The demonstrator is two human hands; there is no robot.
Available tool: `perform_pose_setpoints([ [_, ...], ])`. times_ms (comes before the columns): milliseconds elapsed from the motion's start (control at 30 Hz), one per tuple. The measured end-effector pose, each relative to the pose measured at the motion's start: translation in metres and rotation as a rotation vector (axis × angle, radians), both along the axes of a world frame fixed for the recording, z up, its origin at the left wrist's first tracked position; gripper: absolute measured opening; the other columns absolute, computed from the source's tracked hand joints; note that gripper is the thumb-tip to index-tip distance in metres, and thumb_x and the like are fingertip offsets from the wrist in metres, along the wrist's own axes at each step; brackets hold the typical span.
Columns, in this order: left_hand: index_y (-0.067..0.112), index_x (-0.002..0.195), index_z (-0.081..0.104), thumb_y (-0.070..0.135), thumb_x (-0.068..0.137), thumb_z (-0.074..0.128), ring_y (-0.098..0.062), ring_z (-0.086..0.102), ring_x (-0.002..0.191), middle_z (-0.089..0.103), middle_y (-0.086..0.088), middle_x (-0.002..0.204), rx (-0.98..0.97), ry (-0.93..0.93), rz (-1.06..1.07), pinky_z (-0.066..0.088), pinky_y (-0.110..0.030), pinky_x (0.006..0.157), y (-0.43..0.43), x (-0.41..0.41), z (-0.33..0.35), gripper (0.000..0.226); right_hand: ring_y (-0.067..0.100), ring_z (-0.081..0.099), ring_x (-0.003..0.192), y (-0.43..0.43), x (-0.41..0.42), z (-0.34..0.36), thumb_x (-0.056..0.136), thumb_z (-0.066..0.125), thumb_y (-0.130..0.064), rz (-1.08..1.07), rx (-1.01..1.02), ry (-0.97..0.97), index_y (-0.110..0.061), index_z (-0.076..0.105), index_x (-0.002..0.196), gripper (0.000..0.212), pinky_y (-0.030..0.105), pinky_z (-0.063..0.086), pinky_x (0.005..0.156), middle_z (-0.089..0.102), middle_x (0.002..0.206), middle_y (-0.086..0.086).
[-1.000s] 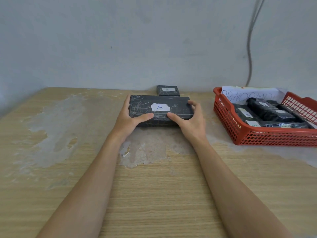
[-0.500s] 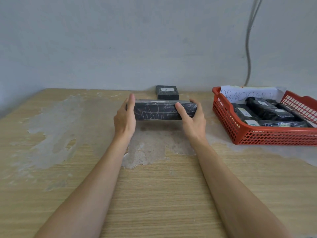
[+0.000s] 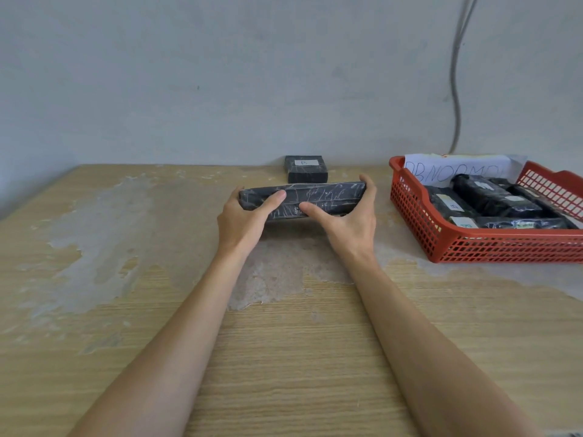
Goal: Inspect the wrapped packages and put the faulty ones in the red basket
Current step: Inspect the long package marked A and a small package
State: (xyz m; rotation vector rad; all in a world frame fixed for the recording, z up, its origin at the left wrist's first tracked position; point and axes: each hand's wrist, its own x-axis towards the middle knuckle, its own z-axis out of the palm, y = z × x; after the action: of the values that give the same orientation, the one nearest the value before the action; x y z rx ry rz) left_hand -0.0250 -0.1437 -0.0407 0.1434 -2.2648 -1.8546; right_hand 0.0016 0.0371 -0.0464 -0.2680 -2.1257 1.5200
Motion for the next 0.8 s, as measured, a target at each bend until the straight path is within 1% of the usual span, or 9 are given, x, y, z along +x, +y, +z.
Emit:
perform_pose_setpoints([
  [67,0.032,0.154,0.048,0.062,0.067,0.092,-0.014,0.059,0.132,0.064,0.009,0.144,-0.019,-0.02,-0.085,0.047,-0.034,0.113,-0.006,-0.005,-0.002,0.102,0.019,0.046,0.145,0.001,0.001,0.0,0.062,0.096,-0.064,-0.003,-0.007,-0.009,-0.03,0.025,0.161,0.127,0.043,0.039,0.123,0.049,0.156,-0.001],
  [167,0.044,0.158,0.037,0.061,0.06,0.096,-0.016,0.052,0.141,0.054,0.009,0.155,-0.036,-0.047,-0.148,0.041,-0.04,0.121,-0.013,-0.01,-0.005,0.116,0.023,0.039,0.152,0.006,0.004,0.004,0.086,0.082,-0.056,0.049,-0.059,-0.012,-0.032,0.023,0.165,0.101,0.04,0.034,0.122,0.044,0.163,0.003],
  [233,0.047,0.153,0.041,0.066,0.058,0.094,-0.018,0.051,0.141,0.053,0.009,0.154,-0.047,-0.032,-0.132,0.041,-0.042,0.121,-0.017,-0.011,-0.005,0.111,0.024,0.038,0.152,0.008,0.005,0.006,0.102,0.066,-0.042,0.087,-0.097,-0.018,-0.034,0.027,0.165,0.074,0.032,0.03,0.113,0.044,0.164,0.005],
  [333,0.045,0.157,0.037,0.077,0.073,0.079,-0.019,0.046,0.143,0.046,0.008,0.16,-0.045,-0.017,-0.171,0.036,-0.045,0.122,-0.02,-0.011,-0.003,0.099,0.022,0.038,0.151,0.008,0.004,0.006,0.106,0.059,-0.038,0.096,-0.115,-0.007,-0.038,0.035,0.161,0.06,0.029,0.028,0.113,0.045,0.164,0.002],
  [400,0.047,0.158,0.037,0.085,0.082,0.059,-0.021,0.04,0.15,0.038,0.007,0.167,-0.011,-0.018,-0.183,0.035,-0.054,0.124,-0.023,-0.014,-0.005,0.088,0.025,0.045,0.147,0.007,0.003,0.004,0.104,0.053,-0.05,0.059,-0.143,0.01,-0.046,0.044,0.153,0.05,0.043,0.037,0.121,0.054,0.156,-0.001],
  [500,0.045,0.154,0.044,0.073,0.099,0.048,-0.019,0.042,0.148,0.044,0.009,0.16,-0.004,-0.001,-0.136,0.037,-0.049,0.123,-0.023,-0.017,-0.008,0.061,0.023,0.059,0.129,0.009,-0.002,0.001,0.105,0.046,-0.049,0.004,-0.147,0.025,-0.044,0.057,0.143,0.04,0.056,0.049,0.112,0.068,0.131,-0.006],
  [600,0.044,0.15,0.049,0.073,0.097,0.055,-0.02,0.049,0.139,0.051,0.009,0.149,-0.032,-0.01,-0.109,0.04,-0.045,0.119,-0.019,-0.016,-0.007,0.06,0.026,0.052,0.141,0.009,0.0,0.002,0.104,0.054,-0.052,0.008,-0.111,0.029,-0.036,0.05,0.155,0.053,0.053,0.041,0.121,0.061,0.148,-0.001],
  [667,0.043,0.151,0.047,0.073,0.084,0.072,-0.017,0.052,0.13,0.055,0.01,0.143,-0.032,-0.03,-0.112,0.041,-0.038,0.112,-0.017,-0.011,-0.003,0.078,0.025,0.038,0.153,0.008,0.004,0.003,0.094,0.072,-0.059,0.053,-0.059,-0.032,-0.034,0.033,0.164,0.083,0.041,0.031,0.124,0.048,0.162,0.002],
  [800,0.036,0.157,0.039,0.055,0.065,0.097,-0.01,0.056,0.123,0.058,0.014,0.137,-0.072,-0.037,-0.132,0.041,-0.027,0.102,-0.016,-0.009,-0.001,0.11,0.024,0.04,0.151,0.008,0.004,0.001,0.078,0.086,-0.064,0.046,-0.024,-0.061,-0.037,0.03,0.163,0.105,0.034,0.034,0.117,0.052,0.157,0.0],
])
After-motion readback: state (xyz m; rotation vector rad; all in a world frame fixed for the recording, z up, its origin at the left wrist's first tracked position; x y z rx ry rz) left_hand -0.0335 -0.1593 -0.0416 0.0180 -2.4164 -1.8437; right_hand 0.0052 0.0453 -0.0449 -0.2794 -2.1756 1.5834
